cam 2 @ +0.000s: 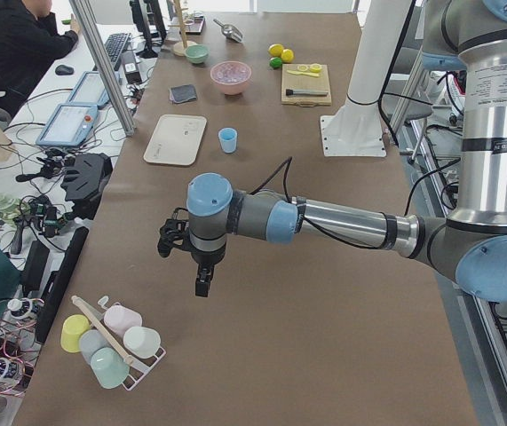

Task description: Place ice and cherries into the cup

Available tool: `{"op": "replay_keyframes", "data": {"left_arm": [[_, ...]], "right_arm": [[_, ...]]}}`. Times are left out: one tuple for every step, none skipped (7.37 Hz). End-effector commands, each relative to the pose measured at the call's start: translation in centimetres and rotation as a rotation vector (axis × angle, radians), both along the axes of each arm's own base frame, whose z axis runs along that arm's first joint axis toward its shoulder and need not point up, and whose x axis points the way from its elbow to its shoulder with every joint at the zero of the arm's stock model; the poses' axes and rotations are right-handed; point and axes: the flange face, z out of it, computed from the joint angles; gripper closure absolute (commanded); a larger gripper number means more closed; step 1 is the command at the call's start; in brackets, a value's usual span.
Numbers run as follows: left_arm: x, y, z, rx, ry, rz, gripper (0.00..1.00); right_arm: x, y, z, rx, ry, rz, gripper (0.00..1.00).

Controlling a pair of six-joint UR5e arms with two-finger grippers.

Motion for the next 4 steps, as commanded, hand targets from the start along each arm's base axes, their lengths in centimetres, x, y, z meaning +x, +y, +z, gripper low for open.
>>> {"op": "replay_keyframes", "data": {"left_arm": [[-0.1, 0.0, -0.8, 0.011, 0.008, -0.002, 0.02], [-0.1, -0.2, -1.5, 0.027, 0.01, -0.003, 0.02], [-0.1, -0.2, -2.6, 0.045, 0.008, -0.018, 0.02], [-0.1, -0.5, -2.9, 0.087, 0.008, -0.023, 0.02]], "right_arm": [[-4.3, 1.1, -5.8, 0.045, -0.125, -0.028, 0.0], [-10.7, 1.7, -12.3, 0.062, -0.253, -0.094, 0.0], [-17.0, 2.5, -16.4, 0.166, -0.313, -0.205, 0.0], [-20.8, 3.3, -18.9, 0.185, -0.356, -0.218, 0.0]]}}
